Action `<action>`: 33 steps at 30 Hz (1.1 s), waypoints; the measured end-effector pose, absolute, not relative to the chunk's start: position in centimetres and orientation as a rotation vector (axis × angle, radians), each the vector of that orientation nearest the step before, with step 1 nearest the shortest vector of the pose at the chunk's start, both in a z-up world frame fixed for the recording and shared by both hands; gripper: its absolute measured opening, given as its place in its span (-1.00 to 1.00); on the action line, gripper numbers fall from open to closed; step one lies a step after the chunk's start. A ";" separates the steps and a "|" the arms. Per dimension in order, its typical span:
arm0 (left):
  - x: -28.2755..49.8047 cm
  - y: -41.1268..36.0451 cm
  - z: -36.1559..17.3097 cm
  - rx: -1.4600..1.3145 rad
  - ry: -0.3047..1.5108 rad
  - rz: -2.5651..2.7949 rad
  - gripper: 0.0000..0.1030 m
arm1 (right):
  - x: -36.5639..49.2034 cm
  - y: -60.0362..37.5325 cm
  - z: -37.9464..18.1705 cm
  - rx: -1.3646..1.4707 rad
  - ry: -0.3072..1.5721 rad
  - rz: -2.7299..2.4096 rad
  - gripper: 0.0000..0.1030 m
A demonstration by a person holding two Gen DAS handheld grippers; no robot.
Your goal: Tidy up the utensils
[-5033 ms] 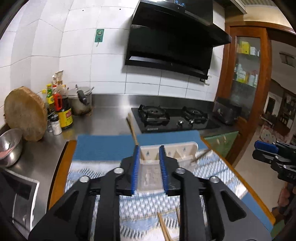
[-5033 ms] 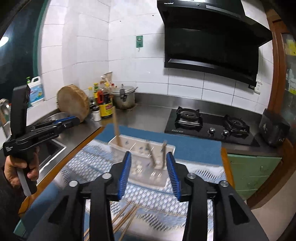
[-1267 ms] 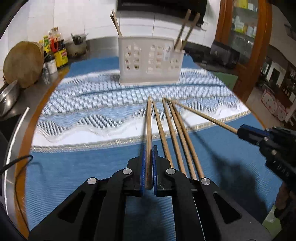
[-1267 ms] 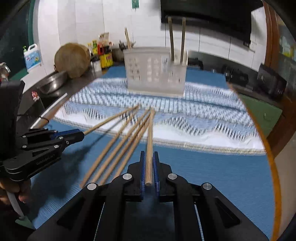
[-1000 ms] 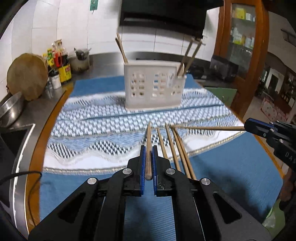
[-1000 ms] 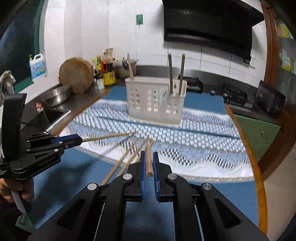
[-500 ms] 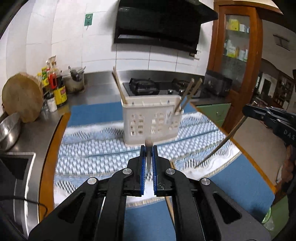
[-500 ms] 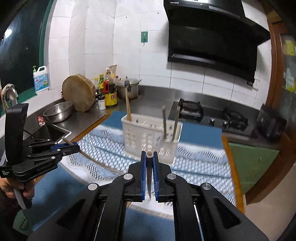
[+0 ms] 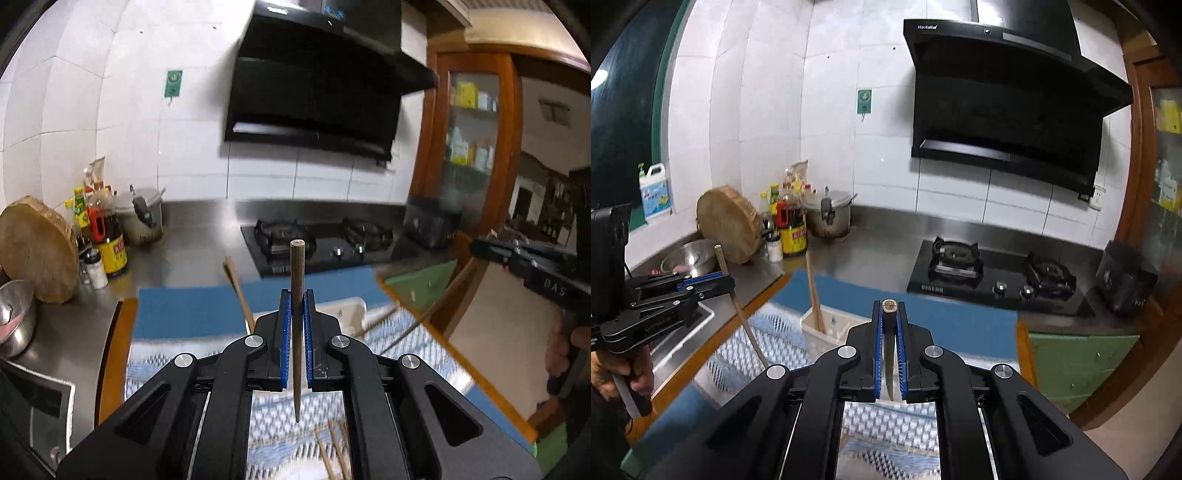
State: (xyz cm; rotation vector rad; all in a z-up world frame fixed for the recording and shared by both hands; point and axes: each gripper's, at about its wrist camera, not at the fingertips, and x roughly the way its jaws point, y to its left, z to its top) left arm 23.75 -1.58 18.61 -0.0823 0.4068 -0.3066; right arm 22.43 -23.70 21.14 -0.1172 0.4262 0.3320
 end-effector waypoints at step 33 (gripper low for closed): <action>30.6 0.1 15.1 -0.158 0.336 -0.195 -0.85 | 28.9 -22.7 17.3 -0.123 0.489 0.322 -0.65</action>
